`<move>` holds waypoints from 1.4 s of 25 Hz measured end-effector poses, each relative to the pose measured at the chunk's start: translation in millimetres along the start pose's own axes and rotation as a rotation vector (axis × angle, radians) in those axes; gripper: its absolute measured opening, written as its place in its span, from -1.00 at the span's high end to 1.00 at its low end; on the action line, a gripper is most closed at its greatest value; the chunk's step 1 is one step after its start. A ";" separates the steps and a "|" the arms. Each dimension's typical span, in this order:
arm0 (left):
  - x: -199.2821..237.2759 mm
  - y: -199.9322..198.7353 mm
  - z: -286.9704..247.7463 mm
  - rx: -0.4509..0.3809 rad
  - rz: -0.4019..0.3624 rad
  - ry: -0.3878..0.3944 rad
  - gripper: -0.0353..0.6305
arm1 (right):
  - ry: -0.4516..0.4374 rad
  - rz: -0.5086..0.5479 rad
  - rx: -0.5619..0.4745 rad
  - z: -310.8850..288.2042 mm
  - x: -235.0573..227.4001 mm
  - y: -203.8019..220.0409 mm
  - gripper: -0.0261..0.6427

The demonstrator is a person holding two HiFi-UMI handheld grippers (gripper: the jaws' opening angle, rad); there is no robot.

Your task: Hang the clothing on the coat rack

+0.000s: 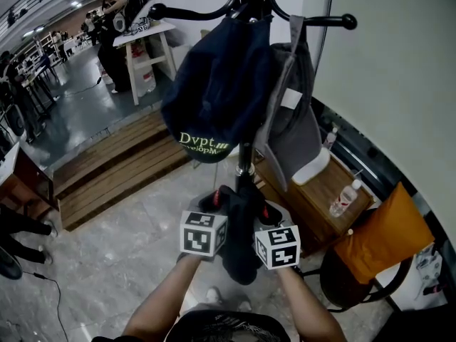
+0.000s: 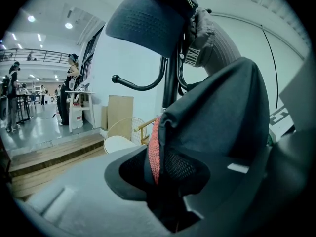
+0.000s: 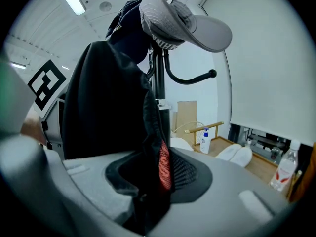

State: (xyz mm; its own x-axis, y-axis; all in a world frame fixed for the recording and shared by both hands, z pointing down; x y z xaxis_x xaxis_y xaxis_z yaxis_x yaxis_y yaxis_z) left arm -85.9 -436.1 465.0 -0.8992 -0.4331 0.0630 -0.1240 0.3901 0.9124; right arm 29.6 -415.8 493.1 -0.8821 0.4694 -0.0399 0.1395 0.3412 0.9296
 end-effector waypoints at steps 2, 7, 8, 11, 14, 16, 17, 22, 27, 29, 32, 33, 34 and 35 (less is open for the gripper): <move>1.1 1.1 0.8 0.004 0.002 -0.004 0.62 | -0.006 0.002 -0.002 0.5 -0.2 -0.8 0.59; 3.7 4.3 4.4 0.016 0.007 -0.019 0.52 | -0.016 0.009 -0.007 2.0 0.0 -1.6 0.58; 4.2 5.2 5.1 0.018 0.009 -0.019 0.51 | -0.018 0.011 -0.009 2.5 -0.1 -2.0 0.57; 5.6 7.6 7.5 0.019 0.025 -0.018 0.50 | -0.022 0.018 -0.008 3.7 -0.7 -2.4 0.57; 6.2 10.3 10.3 0.019 0.035 -0.026 0.48 | -0.025 0.021 -0.011 5.6 -1.3 -1.8 0.57; 5.9 12.8 12.0 0.021 0.039 -0.031 0.47 | -0.027 0.022 -0.016 7.4 -1.4 -2.2 0.57; 5.3 14.1 12.9 0.022 0.040 -0.033 0.47 | -0.028 0.023 -0.018 8.7 -1.3 -2.6 0.57; 3.0 16.6 19.7 0.022 0.042 -0.046 0.44 | -0.042 0.028 -0.032 15.6 -0.2 -6.8 0.57; 1.0 19.2 27.6 0.009 0.078 -0.058 0.42 | -0.062 0.034 -0.044 21.6 1.2 -8.9 0.57; -1.9 20.2 31.3 0.000 0.098 -0.059 0.41 | -0.071 0.037 -0.049 24.8 2.1 -9.7 0.57; -4.5 22.3 38.4 -0.004 0.107 -0.076 0.41 | -0.086 0.039 -0.060 29.4 2.7 -11.5 0.57; -4.8 23.4 40.5 -0.004 0.108 -0.085 0.41 | -0.091 0.039 -0.062 30.9 2.8 -12.0 0.57; -5.0 24.2 42.5 -0.006 0.110 -0.093 0.41 | -0.098 0.040 -0.063 32.4 3.0 -12.5 0.57; -5.1 24.7 44.7 -0.008 0.112 -0.102 0.41 | -0.104 0.041 -0.065 33.9 3.6 -13.1 0.57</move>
State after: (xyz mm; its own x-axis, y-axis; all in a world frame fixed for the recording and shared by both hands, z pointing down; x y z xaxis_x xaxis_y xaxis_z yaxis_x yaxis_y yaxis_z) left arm -103.2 -387.9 469.1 -0.9451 -0.3026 0.1232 -0.0178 0.4244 0.9053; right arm 39.8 -391.0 468.4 -0.8245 0.5648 -0.0356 0.1424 0.2680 0.9528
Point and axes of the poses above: the fingertips, and each gripper's own axes: z backward along the fingers, x to its left, y out of its underside, the point moved 3 cm from there along z, backward along the fingers, and after that the axes turned 1 degree about x, right-handed, at the moved point
